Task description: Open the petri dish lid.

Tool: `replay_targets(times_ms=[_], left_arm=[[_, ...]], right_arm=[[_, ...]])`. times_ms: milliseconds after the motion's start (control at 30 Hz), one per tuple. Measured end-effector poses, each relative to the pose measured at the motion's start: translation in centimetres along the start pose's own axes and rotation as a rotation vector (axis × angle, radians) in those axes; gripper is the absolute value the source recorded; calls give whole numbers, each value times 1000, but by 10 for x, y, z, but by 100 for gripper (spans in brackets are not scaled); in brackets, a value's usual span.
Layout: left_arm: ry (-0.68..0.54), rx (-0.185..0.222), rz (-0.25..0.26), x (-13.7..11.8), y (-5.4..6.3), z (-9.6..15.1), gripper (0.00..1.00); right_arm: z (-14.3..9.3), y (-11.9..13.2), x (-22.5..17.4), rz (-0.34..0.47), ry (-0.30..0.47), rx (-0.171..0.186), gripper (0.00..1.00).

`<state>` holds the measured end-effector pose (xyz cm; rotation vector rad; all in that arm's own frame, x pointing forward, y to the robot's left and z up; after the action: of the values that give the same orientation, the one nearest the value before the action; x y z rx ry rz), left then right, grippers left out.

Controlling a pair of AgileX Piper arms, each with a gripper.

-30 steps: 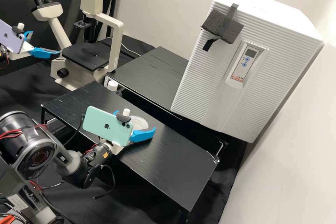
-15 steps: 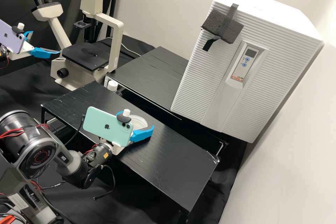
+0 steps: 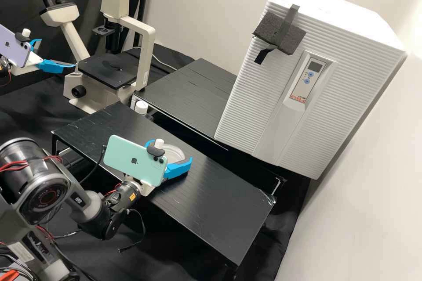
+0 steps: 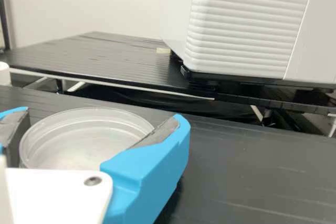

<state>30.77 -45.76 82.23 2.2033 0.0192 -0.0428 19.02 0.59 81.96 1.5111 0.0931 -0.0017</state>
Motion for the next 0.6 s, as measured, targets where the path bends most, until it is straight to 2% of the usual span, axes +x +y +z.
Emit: replay_targets(times_ms=[267, 467, 600], left_arm=[[0, 0, 0, 0, 0, 0, 100], [0, 0, 0, 0, 0, 0, 100], [0, 0, 0, 0, 0, 0, 100]], right_arm=[[-4, 7, -7, 39, 61, 32, 0], [-2, 10, -10, 57, 50, 28, 0], [3, 14, -12, 82, 23, 54, 0]])
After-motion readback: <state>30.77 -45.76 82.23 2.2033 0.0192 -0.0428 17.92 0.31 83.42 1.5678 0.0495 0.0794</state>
